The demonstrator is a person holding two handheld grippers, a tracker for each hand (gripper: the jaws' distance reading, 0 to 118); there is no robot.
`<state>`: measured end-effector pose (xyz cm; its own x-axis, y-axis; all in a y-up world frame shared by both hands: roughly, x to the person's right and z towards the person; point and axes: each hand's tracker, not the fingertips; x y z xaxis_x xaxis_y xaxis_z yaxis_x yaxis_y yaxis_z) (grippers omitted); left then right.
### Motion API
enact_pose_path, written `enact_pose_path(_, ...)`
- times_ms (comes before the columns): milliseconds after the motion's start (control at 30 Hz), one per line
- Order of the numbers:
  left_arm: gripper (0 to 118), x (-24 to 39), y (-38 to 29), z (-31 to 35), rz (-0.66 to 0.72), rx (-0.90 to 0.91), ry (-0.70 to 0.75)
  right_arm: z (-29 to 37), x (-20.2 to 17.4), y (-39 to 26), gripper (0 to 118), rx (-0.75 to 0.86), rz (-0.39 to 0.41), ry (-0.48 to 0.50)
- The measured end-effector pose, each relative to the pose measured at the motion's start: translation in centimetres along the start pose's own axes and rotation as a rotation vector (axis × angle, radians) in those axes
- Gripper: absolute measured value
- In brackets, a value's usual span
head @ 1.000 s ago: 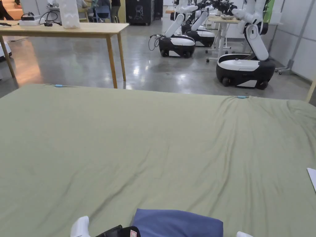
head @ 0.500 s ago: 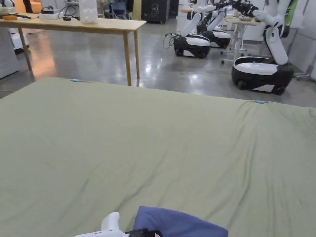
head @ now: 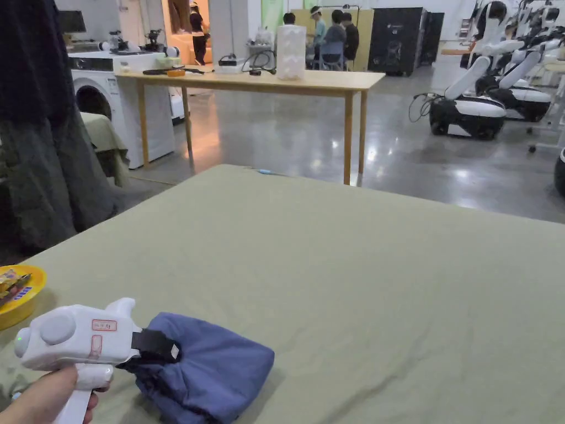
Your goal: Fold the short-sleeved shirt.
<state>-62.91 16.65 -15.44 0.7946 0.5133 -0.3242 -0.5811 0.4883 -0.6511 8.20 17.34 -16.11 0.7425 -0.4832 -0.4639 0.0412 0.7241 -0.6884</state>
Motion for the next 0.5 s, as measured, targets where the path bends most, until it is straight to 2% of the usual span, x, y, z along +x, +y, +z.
enact_pose_path(33,19,0.1,-0.4,0.2,-0.01,-0.003,-0.009,-0.1,-0.1,-0.1,3,0.0,0.0,0.001)
enact_pose_path(67,25,-0.3,-0.8,0.1,0.008,0.0,-0.027,-0.2,-0.3,-0.1,3,-0.001,-0.001,0.002)
enact_pose_path(100,47,-0.4,-1.2,0.1,0.048,0.003,-0.056,-0.4,-0.4,-0.1,3,-0.005,-0.004,0.006)
enact_pose_path(133,85,-0.2,-1.5,0.3,0.058,0.012,-0.036,-0.4,-0.5,-0.1,3,-0.009,-0.005,0.012)
enact_pose_path(167,118,1.4,-2.2,1.0,0.037,0.025,0.01,-0.4,-0.5,0.0,3,-0.011,-0.006,0.016)
enact_pose_path(233,113,2.2,-2.5,3.3,-0.042,0.079,0.015,-0.2,-0.6,0.4,3,-0.01,-0.006,0.016)
enact_pose_path(267,113,2.6,-2.3,4.8,-0.034,0.128,0.032,0.2,-0.6,0.6,3,-0.008,0.001,0.019)
enact_pose_path(333,112,3.0,-1.3,6.2,-0.053,0.185,0.14,0.9,-0.6,1.1,3,-0.001,0.026,0.01)
enact_pose_path(367,108,4.3,-1.4,7.3,-0.102,0.221,0.214,1.3,-0.2,1.4,3,0.003,0.038,0.007)
enact_pose_path(400,97,6.0,-1.6,8.1,-0.14,0.251,0.29,1.8,-0.1,1.8,3,0.009,0.049,0.004)
enact_pose_path(433,77,7.7,-1.8,8.5,-0.209,0.278,0.329,2.3,0.0,2.3,3,0.02,0.064,-0.001)
enact_pose_path(467,39,10.1,-2.3,8.9,-0.286,0.315,0.351,2.8,0.0,3.0,3,0.037,0.088,-0.015)
enact_pose_path(500,16,12.3,-2.9,9.1,-0.342,0.346,0.364,3.4,0.4,3.5,3,0.066,0.114,-0.051)
